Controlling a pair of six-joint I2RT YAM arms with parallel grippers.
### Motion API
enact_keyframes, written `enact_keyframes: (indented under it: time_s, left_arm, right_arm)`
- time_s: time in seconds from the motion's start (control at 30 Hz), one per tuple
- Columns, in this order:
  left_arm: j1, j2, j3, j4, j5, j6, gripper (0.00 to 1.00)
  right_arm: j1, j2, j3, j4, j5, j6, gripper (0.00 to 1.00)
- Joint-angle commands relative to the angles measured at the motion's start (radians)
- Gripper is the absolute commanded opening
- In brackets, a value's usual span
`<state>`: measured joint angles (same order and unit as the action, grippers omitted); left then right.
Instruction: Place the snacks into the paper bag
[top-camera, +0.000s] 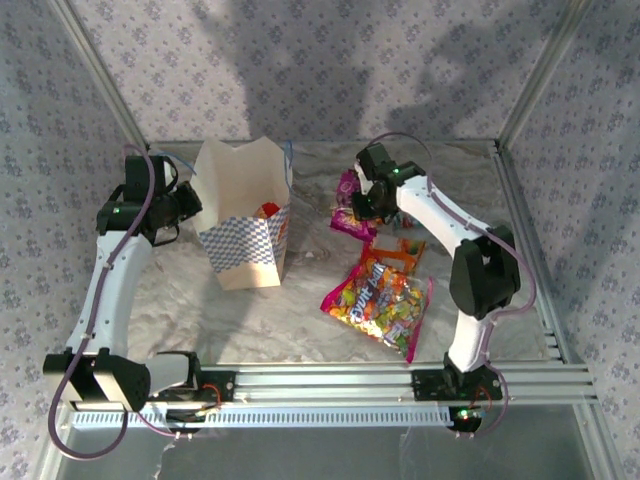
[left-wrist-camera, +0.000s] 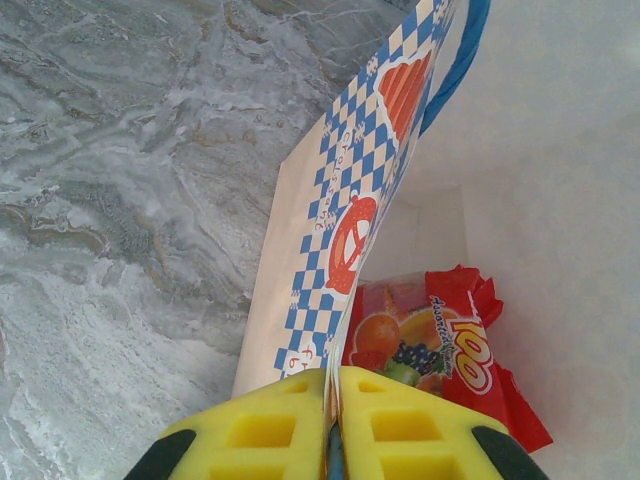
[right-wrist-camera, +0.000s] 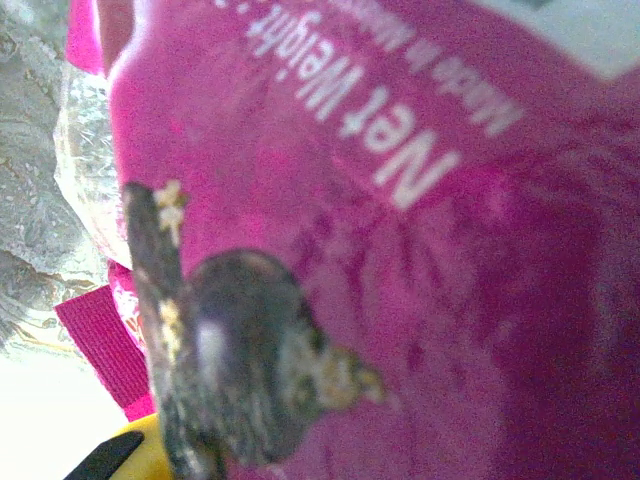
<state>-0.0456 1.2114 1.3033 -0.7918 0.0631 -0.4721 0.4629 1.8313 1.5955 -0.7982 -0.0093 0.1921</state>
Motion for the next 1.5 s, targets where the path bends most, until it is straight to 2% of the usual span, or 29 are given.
enact_keyframes:
  time_s: [0.0, 0.93, 1.47]
  left_arm:
    - [0.006, -0.010, 0.027, -0.022, 0.015, 0.016, 0.10]
    - [0.007, -0.012, 0.029, -0.024, 0.017, 0.026, 0.10]
    - [0.007, -0.010, 0.034, -0.024, 0.020, 0.026, 0.10]
  right_arm:
    - [0.011, -0.090, 0.018, 0.028, 0.067, -0.020, 0.16]
    - [0.065, -0.291, 0.028, 0.071, 0.157, -0.067, 0.15]
    - [0.136, -0.380, 0.070, 0.103, 0.201, -0.121, 0.15]
